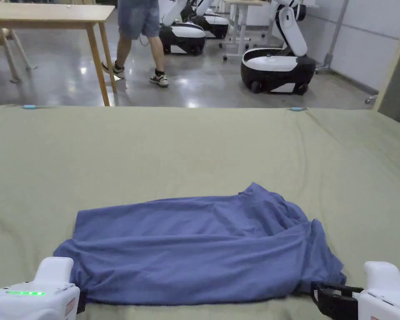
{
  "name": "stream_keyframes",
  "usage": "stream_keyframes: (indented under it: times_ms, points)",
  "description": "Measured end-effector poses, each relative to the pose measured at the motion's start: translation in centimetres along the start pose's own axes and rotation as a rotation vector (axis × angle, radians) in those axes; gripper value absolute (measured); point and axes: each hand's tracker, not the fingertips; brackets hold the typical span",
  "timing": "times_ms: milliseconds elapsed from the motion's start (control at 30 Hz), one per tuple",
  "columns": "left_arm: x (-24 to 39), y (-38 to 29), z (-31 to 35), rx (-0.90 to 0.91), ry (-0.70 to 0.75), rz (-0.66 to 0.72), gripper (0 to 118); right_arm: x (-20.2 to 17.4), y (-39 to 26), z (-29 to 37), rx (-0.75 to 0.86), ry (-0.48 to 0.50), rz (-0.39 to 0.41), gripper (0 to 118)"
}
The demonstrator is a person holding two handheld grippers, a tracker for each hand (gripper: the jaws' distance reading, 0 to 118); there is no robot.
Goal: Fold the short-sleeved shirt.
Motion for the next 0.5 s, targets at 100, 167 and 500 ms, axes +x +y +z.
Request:
stream_keyframes:
  times_ms: [100, 167, 500]
  points:
    - [-0.8, 0.2, 0.3, 0.009, -0.007, 0.021, 8, 1.0, 0.6, -3.1, -0.016, 0.03, -0.03, 48]
    - [-1.3, 0.4, 0.2, 0.007, -0.019, 0.046, 7, 1.3, 0.9, -5.1, -0.074, 0.054, -0.065, 16]
    - [-1.9, 1.9, 8.3, 0.114, -0.056, 0.02, 6, 1.1, 3.9, 3.0, 0.009, 0.12, -0.086, 15]
